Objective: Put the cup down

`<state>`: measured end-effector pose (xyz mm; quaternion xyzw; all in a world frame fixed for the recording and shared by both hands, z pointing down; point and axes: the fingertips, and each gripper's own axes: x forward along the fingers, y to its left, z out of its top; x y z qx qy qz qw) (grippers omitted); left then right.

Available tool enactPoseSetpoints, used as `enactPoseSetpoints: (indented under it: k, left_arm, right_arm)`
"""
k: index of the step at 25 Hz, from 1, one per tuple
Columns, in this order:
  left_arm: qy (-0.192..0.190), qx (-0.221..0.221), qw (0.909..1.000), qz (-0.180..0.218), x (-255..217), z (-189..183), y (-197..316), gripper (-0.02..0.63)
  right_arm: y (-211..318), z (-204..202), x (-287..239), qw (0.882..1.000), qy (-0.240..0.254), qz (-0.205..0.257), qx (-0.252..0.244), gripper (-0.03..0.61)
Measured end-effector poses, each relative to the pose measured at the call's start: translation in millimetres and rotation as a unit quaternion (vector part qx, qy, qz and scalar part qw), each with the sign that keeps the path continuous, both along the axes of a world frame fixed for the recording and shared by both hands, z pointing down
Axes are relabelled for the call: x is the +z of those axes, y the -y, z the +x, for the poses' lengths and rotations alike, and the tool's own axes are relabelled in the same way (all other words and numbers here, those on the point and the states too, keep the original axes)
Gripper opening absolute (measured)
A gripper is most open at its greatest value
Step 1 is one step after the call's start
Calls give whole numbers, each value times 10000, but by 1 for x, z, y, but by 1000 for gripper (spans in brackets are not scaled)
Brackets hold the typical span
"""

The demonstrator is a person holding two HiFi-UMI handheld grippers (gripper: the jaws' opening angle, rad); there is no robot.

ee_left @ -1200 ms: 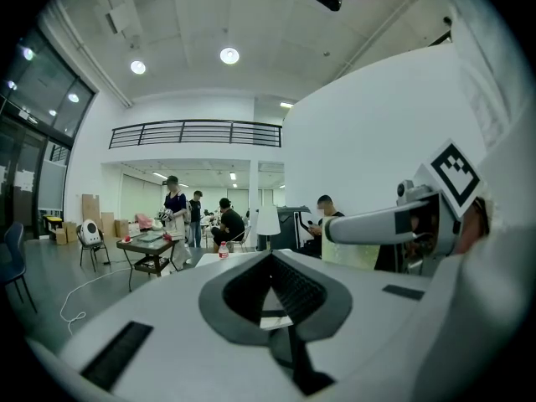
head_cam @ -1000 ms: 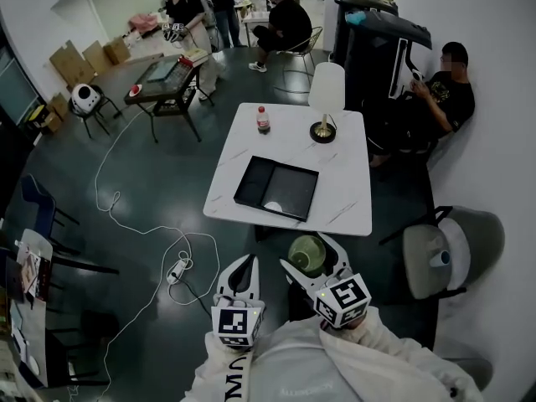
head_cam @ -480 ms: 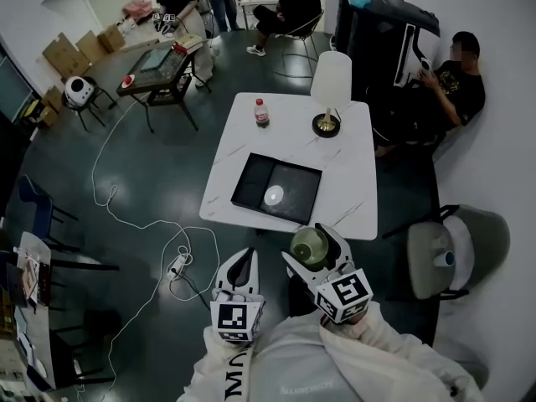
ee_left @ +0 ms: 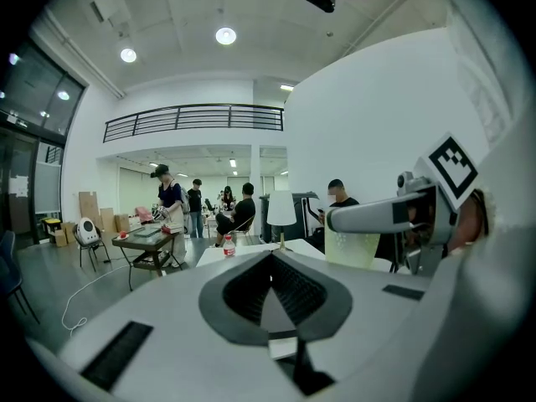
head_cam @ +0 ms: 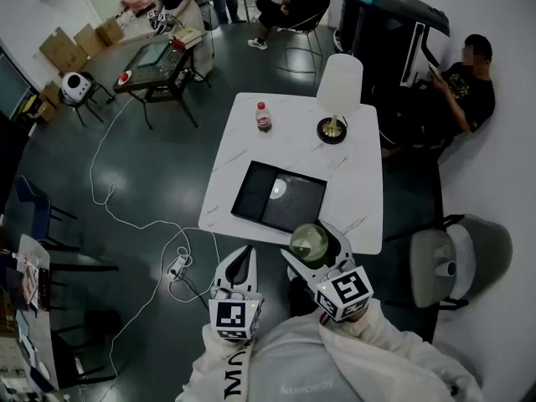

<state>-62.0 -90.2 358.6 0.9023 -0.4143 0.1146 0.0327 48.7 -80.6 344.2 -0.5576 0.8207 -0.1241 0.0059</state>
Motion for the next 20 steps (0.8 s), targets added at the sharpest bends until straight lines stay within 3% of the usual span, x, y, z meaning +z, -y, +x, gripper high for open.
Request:
enactPoseSetpoints:
  k: [20]
  left_arm:
    - [63, -390, 9986, -353, 26, 10, 99, 11]
  right_arm:
    - [111, 13, 21, 9988, -101, -276, -381, 402]
